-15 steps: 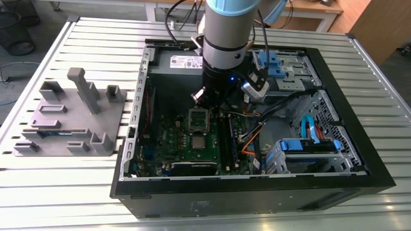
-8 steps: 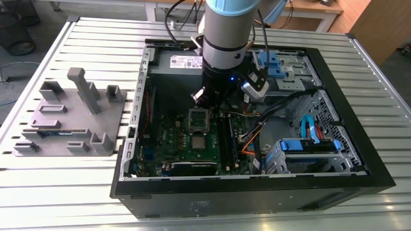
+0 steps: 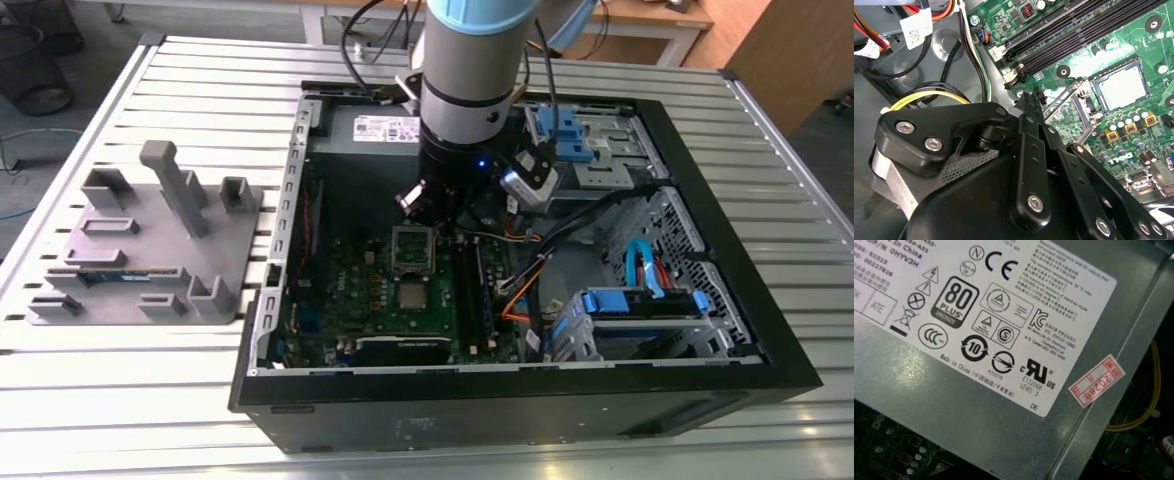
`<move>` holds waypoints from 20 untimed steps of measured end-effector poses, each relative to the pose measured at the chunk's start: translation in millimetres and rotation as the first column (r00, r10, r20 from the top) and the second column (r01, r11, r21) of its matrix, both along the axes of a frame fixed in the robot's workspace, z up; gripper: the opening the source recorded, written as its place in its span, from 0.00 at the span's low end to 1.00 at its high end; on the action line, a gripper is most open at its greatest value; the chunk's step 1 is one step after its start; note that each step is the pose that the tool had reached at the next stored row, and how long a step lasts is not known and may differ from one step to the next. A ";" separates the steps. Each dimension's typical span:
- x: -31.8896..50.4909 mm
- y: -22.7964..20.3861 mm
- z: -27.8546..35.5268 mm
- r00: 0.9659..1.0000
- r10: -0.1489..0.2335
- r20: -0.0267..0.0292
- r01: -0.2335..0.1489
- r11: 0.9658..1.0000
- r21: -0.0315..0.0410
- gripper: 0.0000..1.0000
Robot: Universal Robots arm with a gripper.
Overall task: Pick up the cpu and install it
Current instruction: 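Close the cpu cover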
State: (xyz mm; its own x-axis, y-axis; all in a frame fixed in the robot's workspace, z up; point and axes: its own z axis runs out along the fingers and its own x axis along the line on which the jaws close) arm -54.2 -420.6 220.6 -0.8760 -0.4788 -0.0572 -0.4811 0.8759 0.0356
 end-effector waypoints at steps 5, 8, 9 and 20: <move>-0.1 0.0 0.0 1.000 0.016 0.000 -0.016 1.000 0.000 0.11; 0.0 0.0 0.0 0.999 0.047 0.000 -0.047 0.999 0.000 0.11; 0.0 0.0 0.0 0.999 0.049 0.000 -0.049 0.999 0.000 0.11; -0.8 -0.6 3.8 0.998 0.068 0.001 -0.068 0.998 0.000 0.11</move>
State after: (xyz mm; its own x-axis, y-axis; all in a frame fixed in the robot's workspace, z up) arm -55.0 -421.1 224.5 -0.8414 -0.5374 -0.0579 -0.5396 0.8412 0.0352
